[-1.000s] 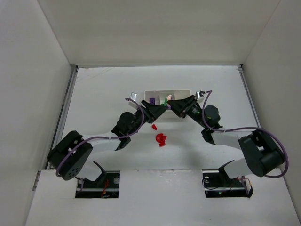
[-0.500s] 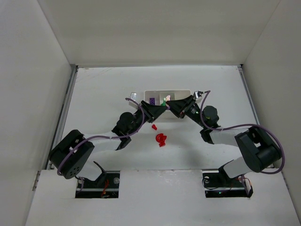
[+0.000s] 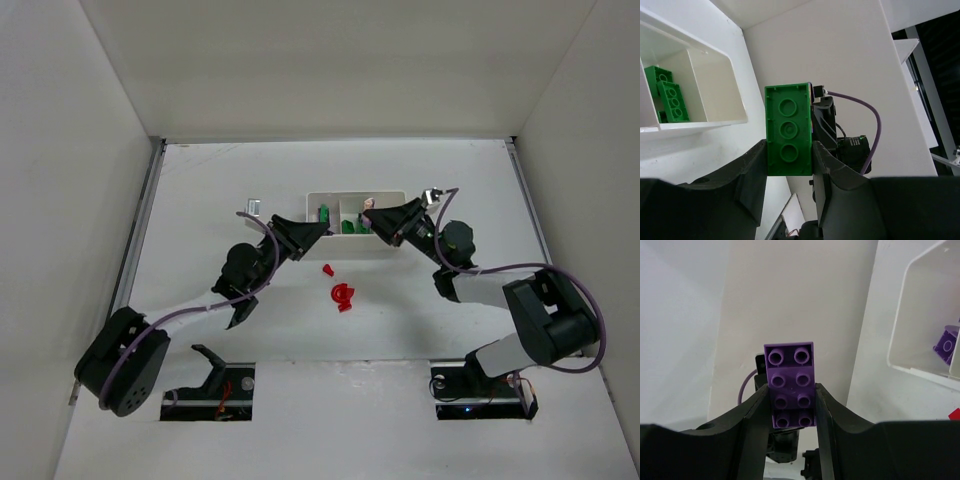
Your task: Sort the legos into containers by color
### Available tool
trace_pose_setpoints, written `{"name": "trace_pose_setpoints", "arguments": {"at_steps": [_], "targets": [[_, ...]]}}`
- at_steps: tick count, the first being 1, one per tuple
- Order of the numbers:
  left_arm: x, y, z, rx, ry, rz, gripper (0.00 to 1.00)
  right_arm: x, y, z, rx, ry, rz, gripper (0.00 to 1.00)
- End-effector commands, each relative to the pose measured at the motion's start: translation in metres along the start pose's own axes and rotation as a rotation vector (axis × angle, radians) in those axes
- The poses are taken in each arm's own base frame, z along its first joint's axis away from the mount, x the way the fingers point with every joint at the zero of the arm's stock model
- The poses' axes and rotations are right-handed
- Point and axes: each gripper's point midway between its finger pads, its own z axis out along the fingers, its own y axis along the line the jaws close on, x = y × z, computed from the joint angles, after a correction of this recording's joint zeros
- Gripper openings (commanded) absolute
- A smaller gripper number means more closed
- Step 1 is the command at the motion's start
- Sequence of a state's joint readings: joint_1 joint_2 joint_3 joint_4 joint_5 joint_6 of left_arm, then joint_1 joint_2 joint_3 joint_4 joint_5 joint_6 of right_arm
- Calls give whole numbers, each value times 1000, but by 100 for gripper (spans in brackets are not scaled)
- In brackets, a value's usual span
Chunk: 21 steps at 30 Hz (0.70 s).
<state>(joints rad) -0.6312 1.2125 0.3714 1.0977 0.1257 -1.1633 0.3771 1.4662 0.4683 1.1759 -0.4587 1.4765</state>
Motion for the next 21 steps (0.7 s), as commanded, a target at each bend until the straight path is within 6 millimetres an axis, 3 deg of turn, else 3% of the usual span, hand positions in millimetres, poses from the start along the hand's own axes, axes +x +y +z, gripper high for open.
{"name": "trace_pose_setpoints", "arguments": {"at_steps": [1,12,21], "targets": [[-10,-11,-7,39,-29,37,14,4,22,4,-75,28,-77,32],[-40,2,-25,-97,-98,187,15,20,-13,55,158,85,-241,32],[-53,24,-44,-258,-157,311,16,7,-62,87,403,75,-408,32]]}}
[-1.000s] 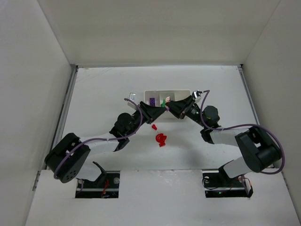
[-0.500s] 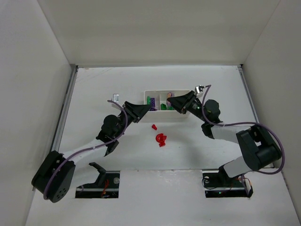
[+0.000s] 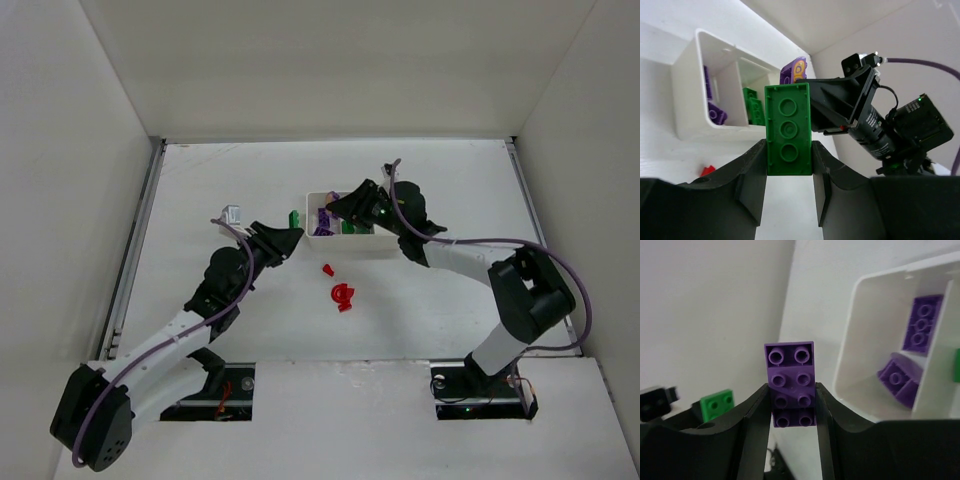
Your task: Sort the legos into containers by color
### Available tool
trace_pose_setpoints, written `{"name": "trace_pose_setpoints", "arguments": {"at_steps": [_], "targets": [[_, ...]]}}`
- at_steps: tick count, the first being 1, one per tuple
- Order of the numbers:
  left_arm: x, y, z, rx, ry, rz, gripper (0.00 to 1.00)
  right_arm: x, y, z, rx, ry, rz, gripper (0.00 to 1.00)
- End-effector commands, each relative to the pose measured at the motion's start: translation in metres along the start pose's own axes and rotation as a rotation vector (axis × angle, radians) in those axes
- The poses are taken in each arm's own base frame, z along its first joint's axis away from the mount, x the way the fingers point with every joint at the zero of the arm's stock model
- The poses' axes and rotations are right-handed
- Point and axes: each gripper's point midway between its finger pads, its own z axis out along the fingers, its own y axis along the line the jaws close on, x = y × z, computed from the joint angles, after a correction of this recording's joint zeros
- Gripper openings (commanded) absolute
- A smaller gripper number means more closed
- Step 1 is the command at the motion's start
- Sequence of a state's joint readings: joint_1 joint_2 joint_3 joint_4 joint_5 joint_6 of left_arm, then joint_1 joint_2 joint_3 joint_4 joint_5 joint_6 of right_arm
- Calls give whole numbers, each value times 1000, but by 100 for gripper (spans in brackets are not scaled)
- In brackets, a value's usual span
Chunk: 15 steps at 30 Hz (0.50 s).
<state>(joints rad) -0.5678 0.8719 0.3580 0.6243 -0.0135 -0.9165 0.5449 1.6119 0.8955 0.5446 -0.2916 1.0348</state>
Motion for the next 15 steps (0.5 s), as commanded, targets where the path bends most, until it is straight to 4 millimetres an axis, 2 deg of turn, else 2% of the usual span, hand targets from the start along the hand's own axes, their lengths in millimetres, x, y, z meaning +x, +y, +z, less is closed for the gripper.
{"name": "trace_pose_setpoints", "arguments": {"at_steps": [1,5,12,15], "targets": [[-13,3,-1,-46,-46,63,16,-9,-18,14,117,-23,-99,32],[-12,8,-2,-54,-46,65,16,-8,-26,25,171,-18,-140,33],[-9,15,-2,-66,-39,78,17,-1,-26,34,190,-15,-171,34],[-9,15,-1,-65,-38,80,17,2,-29,39,212,-13,-178,48]]}}
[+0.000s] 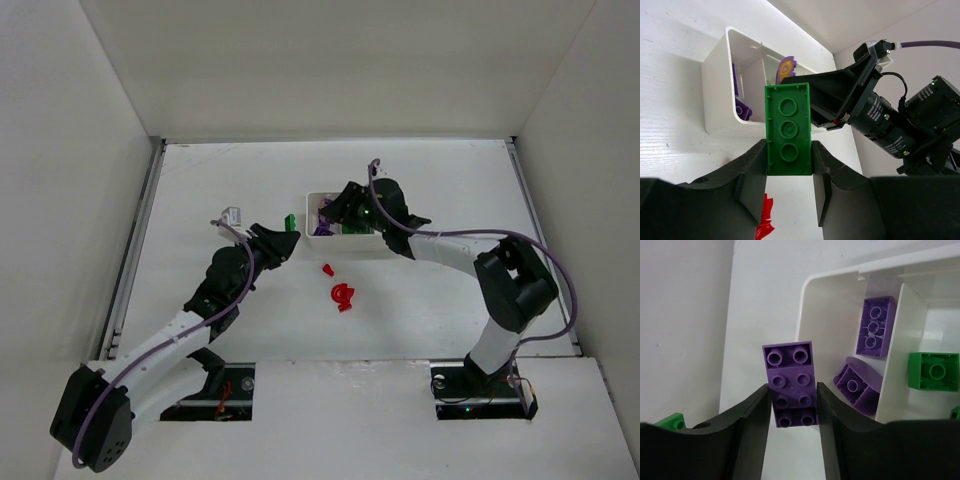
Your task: Sort the legos into containers by color
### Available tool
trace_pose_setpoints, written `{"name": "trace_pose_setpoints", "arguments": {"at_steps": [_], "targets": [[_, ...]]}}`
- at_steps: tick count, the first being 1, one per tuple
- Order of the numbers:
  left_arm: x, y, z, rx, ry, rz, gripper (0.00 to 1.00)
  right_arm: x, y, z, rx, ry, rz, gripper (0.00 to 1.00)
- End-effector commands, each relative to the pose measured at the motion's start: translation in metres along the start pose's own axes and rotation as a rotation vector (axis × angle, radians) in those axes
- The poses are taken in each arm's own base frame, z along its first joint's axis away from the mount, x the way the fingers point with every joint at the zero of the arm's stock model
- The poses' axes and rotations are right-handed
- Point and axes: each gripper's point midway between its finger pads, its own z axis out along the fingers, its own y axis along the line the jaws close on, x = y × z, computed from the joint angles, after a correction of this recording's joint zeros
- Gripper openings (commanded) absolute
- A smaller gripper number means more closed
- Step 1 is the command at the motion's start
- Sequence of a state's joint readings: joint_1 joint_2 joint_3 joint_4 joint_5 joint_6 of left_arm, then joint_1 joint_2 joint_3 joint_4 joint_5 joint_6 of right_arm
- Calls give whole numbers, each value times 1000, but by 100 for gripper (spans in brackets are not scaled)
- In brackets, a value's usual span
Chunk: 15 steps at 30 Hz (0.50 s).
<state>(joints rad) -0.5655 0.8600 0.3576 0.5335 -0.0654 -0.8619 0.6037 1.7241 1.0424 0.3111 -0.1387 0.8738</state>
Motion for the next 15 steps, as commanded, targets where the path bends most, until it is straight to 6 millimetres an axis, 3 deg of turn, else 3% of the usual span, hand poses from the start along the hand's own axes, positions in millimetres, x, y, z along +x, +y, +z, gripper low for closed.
{"name": "trace_pose_setpoints", "arguments": {"at_steps": [1,5,8,11,13,14,15], "targets": [[-11,-9,2,30,-40,20,17,-14,13,8,-6,-51,-41,53],[-11,-16,6,42,-30,35,17,-22,27,3,-43,-69,-39,66],[-9,-23,11,54,-20,42,17,-28,37,-9,-68,-85,-43,68],[-5,-34,19,74,-5,50,17,-39,35,-30,-78,-140,-40,66],[1,-46,28,91,15,71,17,-50,25,-54,-84,-208,-31,54],[4,-52,33,98,25,88,17,-54,21,-67,-89,-241,-28,41],[19,-66,52,103,74,136,18,-61,2,-102,-70,-320,-29,23]]}}
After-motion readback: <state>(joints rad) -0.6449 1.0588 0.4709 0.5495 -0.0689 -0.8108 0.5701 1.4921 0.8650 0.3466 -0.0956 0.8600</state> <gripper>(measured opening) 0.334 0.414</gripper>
